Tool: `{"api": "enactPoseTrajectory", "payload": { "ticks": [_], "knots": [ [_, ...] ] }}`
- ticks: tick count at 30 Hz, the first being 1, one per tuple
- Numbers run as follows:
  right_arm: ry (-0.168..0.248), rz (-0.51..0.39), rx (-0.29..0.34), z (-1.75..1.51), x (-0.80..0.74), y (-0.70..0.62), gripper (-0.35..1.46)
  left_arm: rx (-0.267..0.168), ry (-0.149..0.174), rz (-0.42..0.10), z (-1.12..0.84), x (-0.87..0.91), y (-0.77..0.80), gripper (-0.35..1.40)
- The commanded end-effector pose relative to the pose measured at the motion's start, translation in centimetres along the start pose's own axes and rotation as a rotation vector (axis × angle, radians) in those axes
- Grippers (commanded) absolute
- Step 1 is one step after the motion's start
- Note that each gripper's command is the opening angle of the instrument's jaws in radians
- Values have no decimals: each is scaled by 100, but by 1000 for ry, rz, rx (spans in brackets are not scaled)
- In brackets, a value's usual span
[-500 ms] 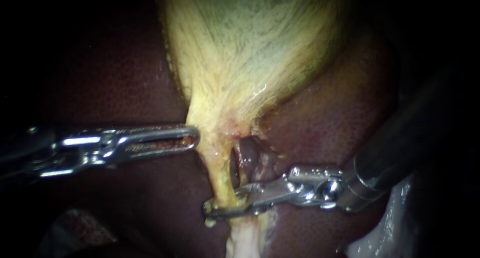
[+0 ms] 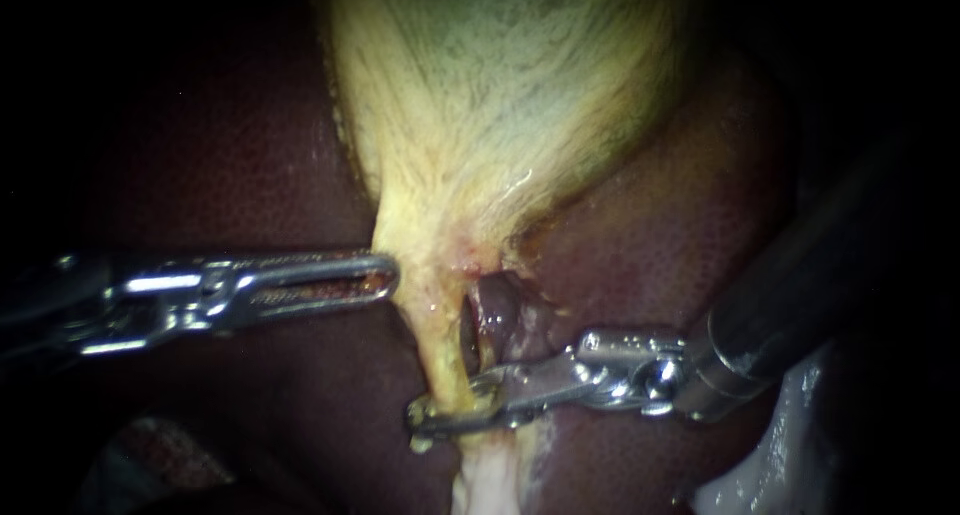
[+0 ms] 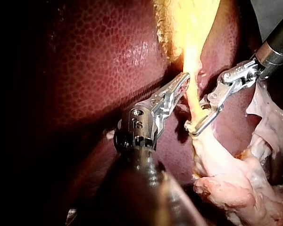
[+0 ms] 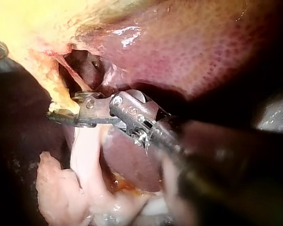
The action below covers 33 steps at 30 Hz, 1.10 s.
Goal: Going back second clip left tube
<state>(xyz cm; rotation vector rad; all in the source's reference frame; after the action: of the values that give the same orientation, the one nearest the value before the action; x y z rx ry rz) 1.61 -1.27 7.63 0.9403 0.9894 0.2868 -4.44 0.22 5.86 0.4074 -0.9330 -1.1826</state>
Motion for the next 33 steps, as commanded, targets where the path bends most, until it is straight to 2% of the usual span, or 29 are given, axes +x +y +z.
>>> {"api": "enactPoseTrajectory", "payload": {
  "ticks": [1, 9, 19, 23, 33],
  "knots": [
    [9, -15, -3, 2, 1, 0, 40, 0, 0, 0, 0, 0, 0, -35],
    [25, -116, -14, 4, 3, -1, 54, 0, 1, 0, -1, 0, 0, -35],
    [41, -282, -88, -4, 16, -1, 60, 0, 1, 0, -1, 1, 0, -35],
    [45, -313, -120, -5, 16, -1, 60, 0, 1, 0, -2, 1, 0, -35],
    [29, -379, -97, 2, 12, -1, 60, 0, 1, 0, -2, 1, 0, -35]
  ]
}}
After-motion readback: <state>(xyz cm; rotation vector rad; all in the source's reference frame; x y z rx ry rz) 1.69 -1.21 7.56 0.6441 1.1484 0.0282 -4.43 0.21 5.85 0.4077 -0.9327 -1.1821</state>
